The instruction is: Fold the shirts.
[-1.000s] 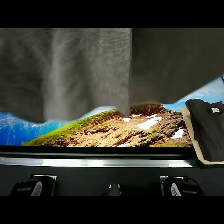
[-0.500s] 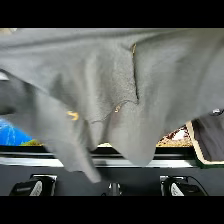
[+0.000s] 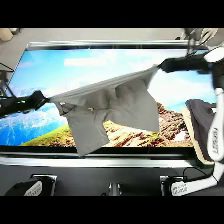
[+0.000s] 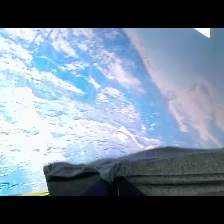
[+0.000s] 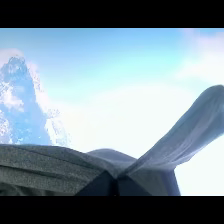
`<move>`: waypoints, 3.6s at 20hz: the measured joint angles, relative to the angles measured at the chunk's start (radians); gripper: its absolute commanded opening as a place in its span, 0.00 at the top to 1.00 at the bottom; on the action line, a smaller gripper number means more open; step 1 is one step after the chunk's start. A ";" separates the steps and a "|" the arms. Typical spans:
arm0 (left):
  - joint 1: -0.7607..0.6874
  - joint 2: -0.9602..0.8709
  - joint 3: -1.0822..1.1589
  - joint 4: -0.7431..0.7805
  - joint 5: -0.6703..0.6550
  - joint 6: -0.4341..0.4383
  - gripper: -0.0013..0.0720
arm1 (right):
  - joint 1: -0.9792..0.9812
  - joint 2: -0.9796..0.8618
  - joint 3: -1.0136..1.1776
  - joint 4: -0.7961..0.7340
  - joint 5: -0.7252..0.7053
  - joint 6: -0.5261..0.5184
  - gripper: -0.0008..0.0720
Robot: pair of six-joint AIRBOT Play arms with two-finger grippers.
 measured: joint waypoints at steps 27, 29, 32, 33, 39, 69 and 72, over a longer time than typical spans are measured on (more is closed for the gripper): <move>-0.001 -0.273 -0.221 -0.139 -0.052 0.182 0.44 | -0.113 -0.106 -0.041 -0.305 0.574 0.011 0.40; -0.011 -0.289 -0.225 -0.176 -0.019 0.184 0.44 | -0.113 -0.106 -0.042 -0.310 0.573 0.011 0.40; -0.021 -0.315 -0.227 -0.201 0.010 0.185 0.75 | -0.113 -0.106 -0.060 -0.320 0.572 0.017 0.40; -0.022 -0.323 -0.228 -0.202 0.019 0.185 0.87 | -0.109 -0.106 -0.078 -0.321 0.571 0.022 0.38; -0.027 -0.327 -0.221 -0.204 0.027 0.204 0.94 | -0.034 -0.106 -0.232 -0.324 0.492 0.031 0.29; 0.027 0.217 0.517 -0.209 0.071 0.312 0.94 | 0.017 0.506 0.061 -0.362 0.130 -0.044 0.97; 0.029 0.379 0.671 -0.198 0.222 0.309 0.94 | 0.014 0.765 0.132 -0.510 -0.008 0.000 0.97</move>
